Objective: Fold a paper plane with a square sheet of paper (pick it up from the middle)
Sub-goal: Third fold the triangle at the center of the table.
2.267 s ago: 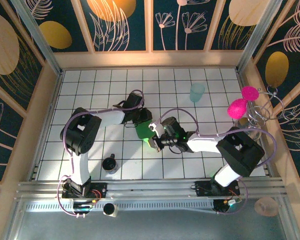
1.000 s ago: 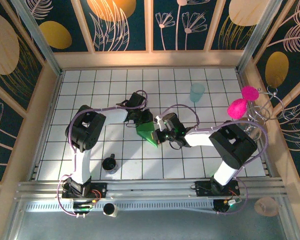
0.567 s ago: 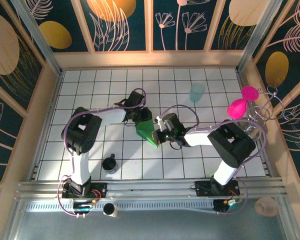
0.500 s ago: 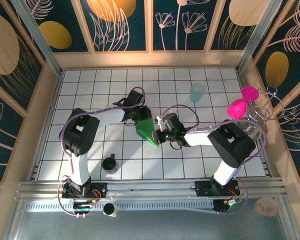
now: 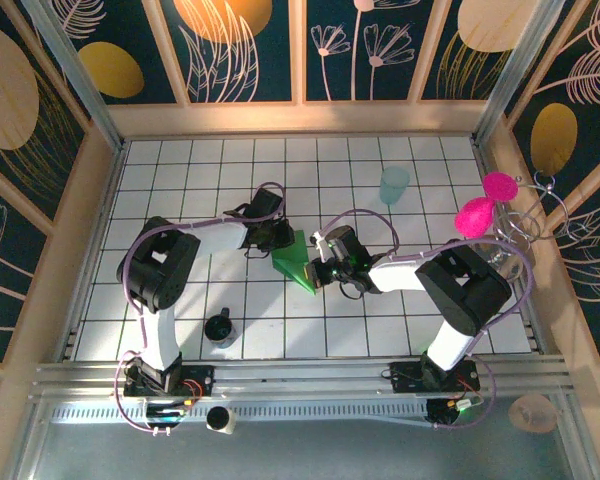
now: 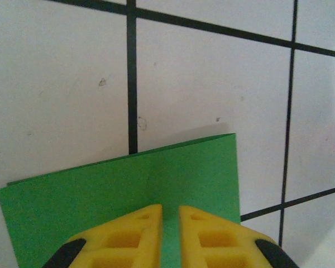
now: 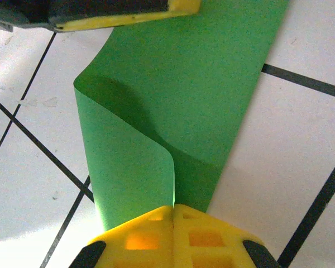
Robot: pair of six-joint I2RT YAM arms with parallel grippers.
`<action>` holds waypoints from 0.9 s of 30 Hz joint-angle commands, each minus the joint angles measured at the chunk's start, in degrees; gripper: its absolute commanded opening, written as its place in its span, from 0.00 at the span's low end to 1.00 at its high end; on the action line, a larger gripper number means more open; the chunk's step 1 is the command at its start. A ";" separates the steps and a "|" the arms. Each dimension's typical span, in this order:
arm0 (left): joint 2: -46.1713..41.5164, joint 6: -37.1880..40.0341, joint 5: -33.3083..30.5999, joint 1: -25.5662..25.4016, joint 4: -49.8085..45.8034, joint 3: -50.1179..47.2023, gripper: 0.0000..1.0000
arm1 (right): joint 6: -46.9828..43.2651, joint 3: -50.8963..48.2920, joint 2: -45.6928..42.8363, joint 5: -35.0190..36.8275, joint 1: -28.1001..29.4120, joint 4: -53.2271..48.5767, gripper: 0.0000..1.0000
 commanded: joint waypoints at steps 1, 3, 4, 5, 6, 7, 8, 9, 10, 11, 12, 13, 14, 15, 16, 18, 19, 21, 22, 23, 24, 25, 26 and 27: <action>1.50 -0.03 0.35 0.29 -1.75 -0.26 0.16 | 0.41 0.78 0.24 -0.03 -0.54 0.53 0.00; 1.91 0.43 0.69 0.23 -2.39 -0.13 0.15 | 0.40 0.96 0.43 -0.03 -0.58 0.52 0.00; 2.02 0.58 0.77 0.24 -2.52 -0.13 0.15 | 0.49 1.05 0.56 0.02 -0.58 0.52 0.00; 2.29 0.82 0.88 0.25 -2.65 -0.13 0.15 | 0.53 1.14 0.65 0.06 -0.62 0.42 0.00; 2.48 0.91 0.98 0.30 -2.80 -0.13 0.15 | 0.56 1.22 0.72 0.24 -0.66 0.43 0.00; 2.61 1.04 1.12 0.27 -2.89 -0.13 0.15 | 0.57 1.26 0.78 0.32 -0.67 0.43 0.00; 2.77 1.08 1.20 0.27 -2.90 -0.19 0.14 | 0.69 1.35 0.81 0.45 -0.72 0.30 0.00; 2.91 1.21 1.33 0.23 -3.03 -0.13 0.14 | 0.81 1.38 0.78 0.65 -0.76 0.35 0.00; 3.04 1.33 1.32 0.26 -3.12 -0.13 0.14 | 0.81 1.48 0.90 0.76 -0.76 0.26 0.00; 3.09 1.41 1.36 0.30 -3.23 -0.07 0.13 | 0.82 1.49 0.91 0.85 -0.82 0.24 0.00; 3.19 1.59 1.33 0.27 -3.34 0.00 0.13 | 0.78 1.56 0.90 0.86 -0.84 0.25 0.00; 3.32 1.64 1.37 0.24 -3.50 0.00 0.13 | 0.75 1.55 0.96 0.89 -0.84 0.26 0.00; 3.41 1.72 1.32 0.27 -3.66 0.05 0.13 | 0.77 1.66 0.95 0.85 -0.85 0.21 0.00; 3.50 1.87 1.32 0.25 -3.70 0.05 0.13 | 0.80 1.66 0.99 0.85 -0.84 0.26 0.00; 3.53 2.00 1.30 0.21 -3.85 0.13 0.12 | 0.78 1.64 1.06 0.85 -0.84 0.25 0.00; 3.64 2.21 1.33 0.25 -4.04 0.13 0.12 | 0.76 1.75 1.17 0.70 -0.84 0.32 0.00; 3.70 2.22 1.37 0.22 -4.09 0.13 0.12 | 0.77 1.75 1.13 0.56 -0.84 0.41 0.00; 3.84 2.40 1.39 0.21 -4.13 0.13 0.12 | 0.77 1.75 1.26 0.28 -0.84 0.52 0.00; 3.83 2.39 1.43 0.21 -4.13 0.22 0.12 | 0.76 1.81 1.27 0.11 -0.87 0.59 0.00; 3.94 2.48 1.50 0.23 -4.21 0.22 0.12 | 0.69 1.84 1.28 0.01 -0.84 0.61 0.00; 4.02 2.57 1.63 0.22 -4.22 0.31 0.11 | 0.65 1.93 1.31 -0.19 -0.84 0.59 0.00; 4.07 2.58 1.70 0.26 -4.22 0.33 0.11 | 0.56 2.00 1.35 -0.28 -0.87 0.61 0.00; 4.11 2.66 1.73 0.25 -4.22 0.39 0.11 | 0.49 2.06 1.45 -0.42 -0.85 0.61 0.00; 4.11 2.66 1.68 0.24 -4.22 0.40 0.11 | 0.41 2.17 1.53 -0.51 -0.84 0.52 0.00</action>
